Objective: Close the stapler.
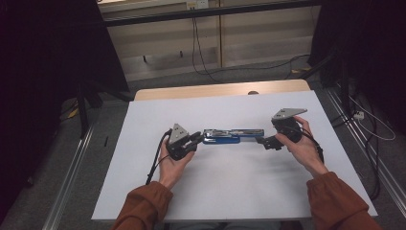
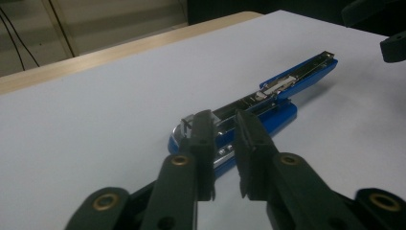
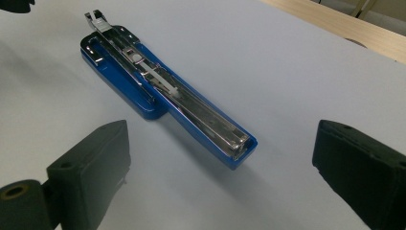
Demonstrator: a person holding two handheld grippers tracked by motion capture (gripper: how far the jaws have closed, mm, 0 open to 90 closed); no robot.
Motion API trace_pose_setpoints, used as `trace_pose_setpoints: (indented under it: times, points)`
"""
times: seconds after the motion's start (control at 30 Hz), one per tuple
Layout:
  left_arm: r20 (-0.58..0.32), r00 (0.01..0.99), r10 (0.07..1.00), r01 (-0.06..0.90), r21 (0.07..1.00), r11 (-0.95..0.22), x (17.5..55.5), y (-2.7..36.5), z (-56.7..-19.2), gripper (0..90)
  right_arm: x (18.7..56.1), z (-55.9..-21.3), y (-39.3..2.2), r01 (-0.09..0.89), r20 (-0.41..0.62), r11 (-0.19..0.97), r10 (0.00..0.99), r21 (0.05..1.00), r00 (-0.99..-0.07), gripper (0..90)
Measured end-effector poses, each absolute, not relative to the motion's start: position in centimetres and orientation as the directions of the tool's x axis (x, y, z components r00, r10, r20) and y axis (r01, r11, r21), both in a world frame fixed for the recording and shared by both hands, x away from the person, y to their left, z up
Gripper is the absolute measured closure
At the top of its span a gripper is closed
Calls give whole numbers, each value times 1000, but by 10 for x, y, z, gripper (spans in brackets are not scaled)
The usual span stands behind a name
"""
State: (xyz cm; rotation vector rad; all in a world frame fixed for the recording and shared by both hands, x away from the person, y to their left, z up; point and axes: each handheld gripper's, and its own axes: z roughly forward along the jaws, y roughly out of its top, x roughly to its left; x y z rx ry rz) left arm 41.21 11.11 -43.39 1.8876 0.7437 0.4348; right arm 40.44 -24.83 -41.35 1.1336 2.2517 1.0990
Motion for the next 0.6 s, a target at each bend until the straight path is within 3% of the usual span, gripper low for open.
trace_pose_setpoints:
  times: [0.13, 0.6]
  points:
    - [-27, 738, 675, 308, 903, -301, 417, 106, -437, 900, 405, -414, -248, 496, 3, 368, 800, 786, -600, 56]
    - [15, 751, 661, 310, 876, -371, 428, 90, -450, 900, 406, -416, -249, 498, 9, 369, 797, 785, -603, 56]
